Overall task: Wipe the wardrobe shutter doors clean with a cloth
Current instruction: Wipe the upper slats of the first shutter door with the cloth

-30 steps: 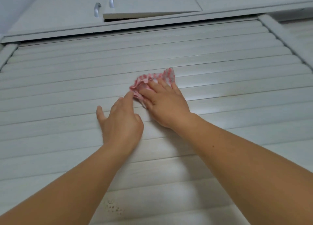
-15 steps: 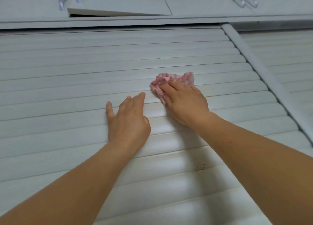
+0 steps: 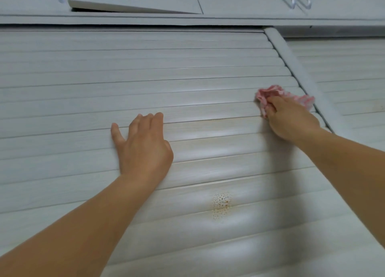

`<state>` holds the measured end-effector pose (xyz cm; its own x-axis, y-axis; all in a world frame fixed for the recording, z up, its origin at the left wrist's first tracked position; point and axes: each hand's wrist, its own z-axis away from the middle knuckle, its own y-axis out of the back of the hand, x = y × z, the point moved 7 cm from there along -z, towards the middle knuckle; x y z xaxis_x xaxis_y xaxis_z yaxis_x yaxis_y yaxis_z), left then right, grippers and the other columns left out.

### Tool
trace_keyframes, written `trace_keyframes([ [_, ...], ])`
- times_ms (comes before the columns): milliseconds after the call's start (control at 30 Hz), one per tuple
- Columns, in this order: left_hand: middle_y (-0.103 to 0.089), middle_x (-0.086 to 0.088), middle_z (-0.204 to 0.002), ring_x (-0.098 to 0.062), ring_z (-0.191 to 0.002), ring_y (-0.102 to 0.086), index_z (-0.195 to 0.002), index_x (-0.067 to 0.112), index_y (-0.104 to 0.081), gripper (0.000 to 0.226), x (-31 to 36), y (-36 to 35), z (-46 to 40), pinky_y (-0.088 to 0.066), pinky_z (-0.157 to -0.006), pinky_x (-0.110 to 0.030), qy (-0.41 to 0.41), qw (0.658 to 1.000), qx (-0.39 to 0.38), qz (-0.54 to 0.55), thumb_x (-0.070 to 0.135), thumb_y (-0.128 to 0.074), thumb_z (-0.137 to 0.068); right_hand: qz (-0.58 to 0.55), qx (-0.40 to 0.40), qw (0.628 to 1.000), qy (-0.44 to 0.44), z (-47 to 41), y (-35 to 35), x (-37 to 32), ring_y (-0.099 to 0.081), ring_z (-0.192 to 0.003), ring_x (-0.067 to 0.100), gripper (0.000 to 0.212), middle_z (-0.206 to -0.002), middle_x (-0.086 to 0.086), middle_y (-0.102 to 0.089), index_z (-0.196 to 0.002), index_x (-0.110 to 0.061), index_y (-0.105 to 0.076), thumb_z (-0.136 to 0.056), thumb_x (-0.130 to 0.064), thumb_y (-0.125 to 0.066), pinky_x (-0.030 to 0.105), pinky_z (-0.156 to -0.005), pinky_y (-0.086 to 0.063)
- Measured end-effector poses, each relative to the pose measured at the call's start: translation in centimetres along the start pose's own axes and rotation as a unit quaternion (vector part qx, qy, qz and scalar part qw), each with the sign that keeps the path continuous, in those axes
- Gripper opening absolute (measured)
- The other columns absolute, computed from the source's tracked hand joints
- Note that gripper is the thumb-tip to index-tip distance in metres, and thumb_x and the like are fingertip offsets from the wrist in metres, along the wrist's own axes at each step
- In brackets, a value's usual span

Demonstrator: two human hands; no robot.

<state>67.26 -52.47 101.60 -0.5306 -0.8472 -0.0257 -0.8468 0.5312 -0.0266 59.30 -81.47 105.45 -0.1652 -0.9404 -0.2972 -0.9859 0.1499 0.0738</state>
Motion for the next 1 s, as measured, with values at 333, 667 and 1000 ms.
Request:
trace_keyframes([
  [333, -0.043, 0.003, -0.134, -0.015, -0.133, -0.029, -0.14, 0.022, -0.028, 0.052, 0.0, 0.6, -0.3, 0.004, -0.111, -0.052, 0.004, 1.0, -0.005, 0.001, 0.014, -0.036, -0.09, 0.036, 0.033, 0.999, 0.0, 1.2, 0.2, -3.4, -0.037, -0.126, 0.041, 0.036, -0.139, 0.012, -0.043, -0.132, -0.018, -0.045, -0.1, -0.026, -0.031, 0.058, -0.106, -0.026],
  [667, -0.035, 0.001, -0.143, -0.017, -0.139, -0.02, -0.142, 0.023, -0.026, 0.053, 0.3, 0.4, 0.0, 0.004, -0.111, -0.056, 0.008, 1.0, -0.003, 0.0, 0.016, -0.036, -0.09, -0.006, 0.02, 0.979, 0.202, 3.9, -1.3, -17.6, -0.031, -0.128, 0.026, 0.034, -0.137, -0.006, -0.041, -0.131, -0.033, -0.047, -0.101, -0.034, -0.03, 0.048, -0.098, -0.025],
  [1000, -0.03, -0.002, -0.143, -0.019, -0.139, -0.018, -0.143, 0.023, -0.023, 0.054, 0.7, -0.2, 0.1, 0.004, -0.108, -0.06, 0.018, 0.999, -0.01, -0.024, 0.016, -0.033, -0.09, 0.014, 0.026, 0.99, 0.137, 1.3, -0.1, -7.0, -0.034, -0.129, 0.028, 0.035, -0.141, -0.003, -0.04, -0.134, -0.033, -0.043, -0.1, -0.037, -0.036, 0.047, -0.094, -0.033],
])
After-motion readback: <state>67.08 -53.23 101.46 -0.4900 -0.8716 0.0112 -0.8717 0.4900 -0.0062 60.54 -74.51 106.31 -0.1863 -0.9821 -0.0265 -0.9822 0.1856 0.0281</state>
